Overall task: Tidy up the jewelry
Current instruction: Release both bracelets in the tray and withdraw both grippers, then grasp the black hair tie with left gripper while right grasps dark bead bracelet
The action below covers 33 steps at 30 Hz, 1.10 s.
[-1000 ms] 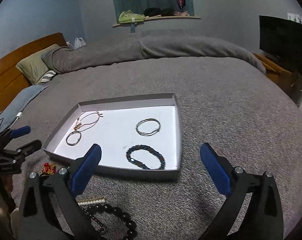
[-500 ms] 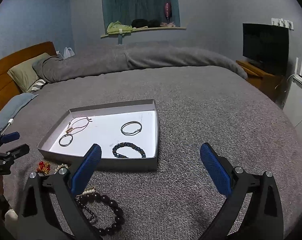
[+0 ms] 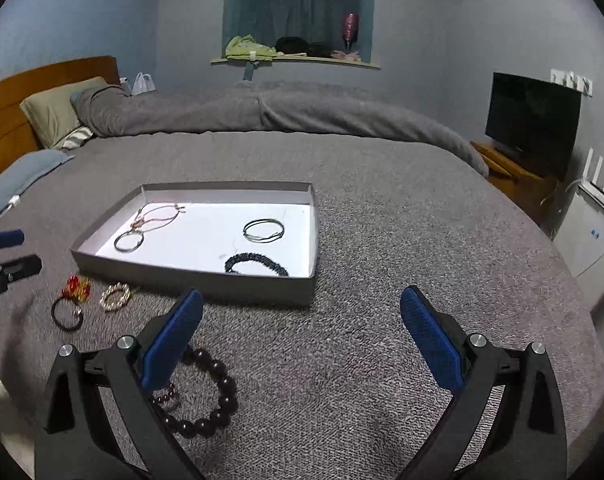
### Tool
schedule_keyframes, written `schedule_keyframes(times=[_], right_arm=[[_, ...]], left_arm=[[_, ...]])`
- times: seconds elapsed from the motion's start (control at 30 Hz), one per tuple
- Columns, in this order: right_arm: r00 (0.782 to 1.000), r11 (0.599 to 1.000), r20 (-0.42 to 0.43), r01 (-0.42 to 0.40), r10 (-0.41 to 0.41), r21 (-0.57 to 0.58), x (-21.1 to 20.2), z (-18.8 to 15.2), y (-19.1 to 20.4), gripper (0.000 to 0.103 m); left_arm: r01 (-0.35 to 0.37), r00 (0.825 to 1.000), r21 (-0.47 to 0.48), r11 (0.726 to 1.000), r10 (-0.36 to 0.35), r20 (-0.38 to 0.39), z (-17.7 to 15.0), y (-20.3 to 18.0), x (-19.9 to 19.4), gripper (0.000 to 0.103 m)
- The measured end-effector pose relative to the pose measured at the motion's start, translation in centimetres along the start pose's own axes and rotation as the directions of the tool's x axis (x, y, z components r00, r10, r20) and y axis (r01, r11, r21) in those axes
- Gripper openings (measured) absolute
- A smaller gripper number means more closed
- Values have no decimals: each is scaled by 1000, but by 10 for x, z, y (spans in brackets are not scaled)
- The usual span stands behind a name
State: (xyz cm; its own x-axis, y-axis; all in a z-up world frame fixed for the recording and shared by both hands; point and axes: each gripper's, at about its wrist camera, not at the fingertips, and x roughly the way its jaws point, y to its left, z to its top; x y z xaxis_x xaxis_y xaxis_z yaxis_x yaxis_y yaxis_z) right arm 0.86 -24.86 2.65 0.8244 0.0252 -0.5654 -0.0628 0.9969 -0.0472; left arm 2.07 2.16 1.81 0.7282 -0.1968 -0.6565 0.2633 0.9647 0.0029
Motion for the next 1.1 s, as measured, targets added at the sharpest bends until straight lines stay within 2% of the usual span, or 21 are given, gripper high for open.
schedule_keyframes(times=[0.1,0.23,0.5,0.8,0.93,1.1], right_arm=[[999,999,-23,-39,39,-4,1,-6,3,98],[999,999,-16,-39,39,-7,0,-16,6,98],[995,997,-74,-71,68,-36,1,-32,13,98],[981,989,-124,-149,150,21,6,-48,12,98],[981,989,-131,-149,145,-20,7,-53,19,98],[984,989,-134,-128,118,-68,8,-57,23,98]], left_arm=[[-1,1000,-7,1000,1,2,-5,3,-2,95],[12,1000,-17,1000,-12,-11,-12,5,-2,95],[17,999,-24,1000,-18,-46,-35,11,3,95],[66,994,-8,998,-67,-84,-51,-4,16,95],[82,992,-21,996,-83,-97,-50,-16,28,95],[43,994,-16,999,-44,-101,-51,-25,38,95]])
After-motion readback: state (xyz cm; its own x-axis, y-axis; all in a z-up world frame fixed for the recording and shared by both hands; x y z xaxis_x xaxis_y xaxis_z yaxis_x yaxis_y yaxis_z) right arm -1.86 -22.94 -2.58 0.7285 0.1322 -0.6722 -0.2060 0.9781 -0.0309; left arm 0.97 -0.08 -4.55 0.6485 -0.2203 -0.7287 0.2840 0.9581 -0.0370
